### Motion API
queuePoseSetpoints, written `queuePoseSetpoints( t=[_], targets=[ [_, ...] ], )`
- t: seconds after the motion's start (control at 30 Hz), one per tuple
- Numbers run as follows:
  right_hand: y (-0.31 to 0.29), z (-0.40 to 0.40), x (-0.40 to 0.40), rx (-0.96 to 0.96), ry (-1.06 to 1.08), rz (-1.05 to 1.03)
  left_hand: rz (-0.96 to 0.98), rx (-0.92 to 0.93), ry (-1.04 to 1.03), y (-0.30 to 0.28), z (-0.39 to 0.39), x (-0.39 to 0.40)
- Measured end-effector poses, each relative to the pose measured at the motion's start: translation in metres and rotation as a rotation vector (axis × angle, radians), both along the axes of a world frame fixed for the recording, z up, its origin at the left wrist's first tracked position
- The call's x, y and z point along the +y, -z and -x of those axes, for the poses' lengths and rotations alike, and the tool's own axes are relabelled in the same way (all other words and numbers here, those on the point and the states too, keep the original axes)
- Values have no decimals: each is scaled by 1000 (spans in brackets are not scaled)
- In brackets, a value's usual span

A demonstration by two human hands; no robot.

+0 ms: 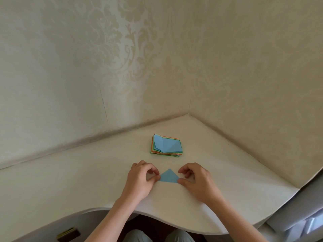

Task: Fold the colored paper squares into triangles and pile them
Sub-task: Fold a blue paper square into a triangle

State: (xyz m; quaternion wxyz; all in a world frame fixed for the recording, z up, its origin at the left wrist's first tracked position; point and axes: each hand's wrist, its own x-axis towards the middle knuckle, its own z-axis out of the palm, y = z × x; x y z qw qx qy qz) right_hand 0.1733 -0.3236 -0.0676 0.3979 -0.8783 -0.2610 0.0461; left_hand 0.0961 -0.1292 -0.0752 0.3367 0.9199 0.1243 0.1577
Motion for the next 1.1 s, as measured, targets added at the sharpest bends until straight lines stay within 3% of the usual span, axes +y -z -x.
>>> queuePoseSetpoints(
  t=[0.1,0.33,0.57,0.73,0.9,1.1],
  targets=[
    [1,2,-3,-20,3,-17,18,-29,12,0,3,1],
    [0,4,1,-35,-1,-27,-191,-98,-65,-3,7,-30],
    [-2,1,2,-45,-15,22,-43,55,-85,-9,-3,-39],
    [-21,-10,15,-93,-4,92,4,16,-48,-13,0,-33],
    [-31,-21,50,-320,36,-14,4,-58,-151,-21,8,10],
    [-24,-31,76,-340,-8,59,37,-42,-329,-30,-8,91]
  ],
)
